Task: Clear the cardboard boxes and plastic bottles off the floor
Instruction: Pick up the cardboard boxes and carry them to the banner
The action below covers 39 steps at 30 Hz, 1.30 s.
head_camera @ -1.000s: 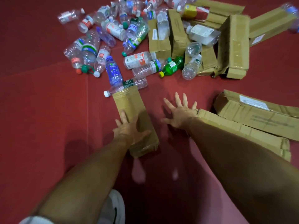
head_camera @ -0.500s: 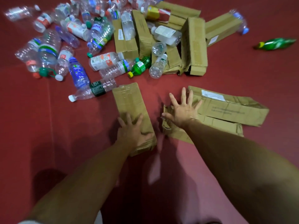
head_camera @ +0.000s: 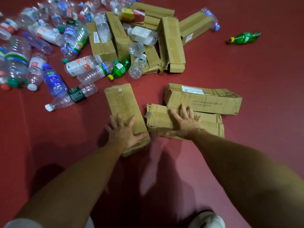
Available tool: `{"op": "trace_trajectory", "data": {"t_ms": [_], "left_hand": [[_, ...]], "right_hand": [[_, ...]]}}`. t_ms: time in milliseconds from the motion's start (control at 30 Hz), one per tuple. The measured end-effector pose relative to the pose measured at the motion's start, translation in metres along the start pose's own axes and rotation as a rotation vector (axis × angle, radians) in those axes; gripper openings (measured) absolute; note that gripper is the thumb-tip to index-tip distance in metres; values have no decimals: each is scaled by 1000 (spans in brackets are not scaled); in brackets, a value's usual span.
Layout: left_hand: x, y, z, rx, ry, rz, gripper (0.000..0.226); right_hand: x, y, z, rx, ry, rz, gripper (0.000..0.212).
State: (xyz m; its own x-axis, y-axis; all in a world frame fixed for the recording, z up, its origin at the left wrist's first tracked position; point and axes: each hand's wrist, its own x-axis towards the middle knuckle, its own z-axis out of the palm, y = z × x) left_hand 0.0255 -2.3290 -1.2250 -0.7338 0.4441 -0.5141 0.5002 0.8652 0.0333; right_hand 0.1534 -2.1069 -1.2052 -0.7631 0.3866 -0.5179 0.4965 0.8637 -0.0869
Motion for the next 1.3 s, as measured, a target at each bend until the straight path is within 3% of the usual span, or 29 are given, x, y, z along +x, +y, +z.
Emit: {"op": "trace_trajectory", "data": {"t_ms": [200, 433, 833, 1167, 1300], "left_hand": [[-3, 8, 4, -83, -43, 16, 106], [-2, 11, 4, -109, -61, 20, 109], [-1, -14, -13, -174, -41, 24, 112], [-1, -23, -1, -180, -38, 26, 101], [2, -22, 0, -177, -5, 2, 88]], "right_hand": [[1, 6, 10, -46, -47, 35, 121], [10, 10, 10, -58, -3, 64, 87], [12, -26, 2, -97, 126, 113, 71], [4, -26, 10, -54, -45, -105, 99], [3, -21, 6, -91, -87, -115, 98]]}}
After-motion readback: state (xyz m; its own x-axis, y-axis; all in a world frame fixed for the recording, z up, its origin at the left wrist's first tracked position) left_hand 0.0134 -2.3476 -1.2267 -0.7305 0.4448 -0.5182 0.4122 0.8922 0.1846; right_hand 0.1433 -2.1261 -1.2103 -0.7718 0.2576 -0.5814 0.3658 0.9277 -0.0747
